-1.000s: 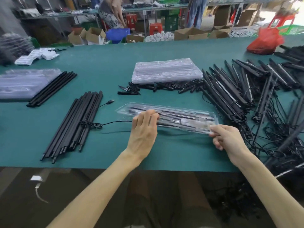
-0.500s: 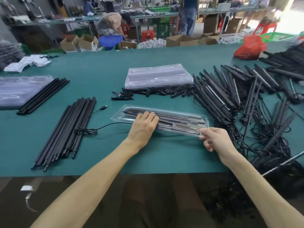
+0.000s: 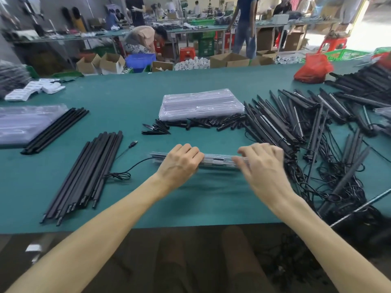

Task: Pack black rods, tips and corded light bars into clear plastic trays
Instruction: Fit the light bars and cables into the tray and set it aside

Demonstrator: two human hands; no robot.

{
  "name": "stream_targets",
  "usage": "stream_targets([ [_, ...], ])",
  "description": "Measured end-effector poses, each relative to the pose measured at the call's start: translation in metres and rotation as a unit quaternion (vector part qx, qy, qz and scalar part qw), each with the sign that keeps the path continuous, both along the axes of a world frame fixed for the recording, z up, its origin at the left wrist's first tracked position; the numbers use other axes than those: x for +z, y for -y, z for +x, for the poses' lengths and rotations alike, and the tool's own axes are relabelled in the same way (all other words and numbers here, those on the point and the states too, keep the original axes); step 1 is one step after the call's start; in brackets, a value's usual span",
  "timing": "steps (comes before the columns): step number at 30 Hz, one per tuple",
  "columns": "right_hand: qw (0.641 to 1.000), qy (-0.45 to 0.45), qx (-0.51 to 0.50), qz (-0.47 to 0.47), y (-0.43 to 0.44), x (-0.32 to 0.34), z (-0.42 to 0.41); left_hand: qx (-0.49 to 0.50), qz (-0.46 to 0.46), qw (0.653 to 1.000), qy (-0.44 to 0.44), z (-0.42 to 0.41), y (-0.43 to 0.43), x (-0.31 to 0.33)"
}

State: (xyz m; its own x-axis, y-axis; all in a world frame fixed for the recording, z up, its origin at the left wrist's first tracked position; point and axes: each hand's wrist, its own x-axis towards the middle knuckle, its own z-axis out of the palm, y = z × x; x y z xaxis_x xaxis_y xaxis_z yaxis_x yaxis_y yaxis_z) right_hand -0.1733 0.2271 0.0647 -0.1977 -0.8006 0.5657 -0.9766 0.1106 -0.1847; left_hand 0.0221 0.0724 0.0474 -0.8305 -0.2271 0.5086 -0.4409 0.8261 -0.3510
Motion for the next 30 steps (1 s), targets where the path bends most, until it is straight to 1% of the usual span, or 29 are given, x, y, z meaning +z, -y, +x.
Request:
stream_targets([
  [4,0.990,-0.115,0.048,0.065,0.021,-0.003,0.029,-0.036,-0.012,0.999,-0.001,-0.006,-0.010,0.004],
  [6,0.985,-0.142,0.061,0.073,0.029,-0.003,0.036,-0.054,-0.026,0.998,0.002,-0.006,-0.013,0.007],
  [11,0.980,-0.160,0.097,0.072,0.043,-0.001,0.044,-0.069,-0.025,0.997,0.018,0.002,-0.010,0.017],
  [15,0.976,-0.176,0.100,0.082,0.050,-0.001,0.046,-0.073,-0.010,0.997,0.023,0.004,-0.009,0.021],
  [19,0.975,-0.169,0.104,0.102,0.053,-0.003,0.042,-0.069,0.007,0.997,0.032,0.003,-0.008,0.023],
  [23,0.974,-0.126,0.143,0.120,0.053,0.001,0.035,-0.077,0.027,0.996,0.035,0.005,-0.005,0.023],
  [30,0.967,-0.134,0.177,0.126,0.054,0.013,0.021,-0.088,0.070,0.992,0.053,0.002,-0.001,0.035],
])
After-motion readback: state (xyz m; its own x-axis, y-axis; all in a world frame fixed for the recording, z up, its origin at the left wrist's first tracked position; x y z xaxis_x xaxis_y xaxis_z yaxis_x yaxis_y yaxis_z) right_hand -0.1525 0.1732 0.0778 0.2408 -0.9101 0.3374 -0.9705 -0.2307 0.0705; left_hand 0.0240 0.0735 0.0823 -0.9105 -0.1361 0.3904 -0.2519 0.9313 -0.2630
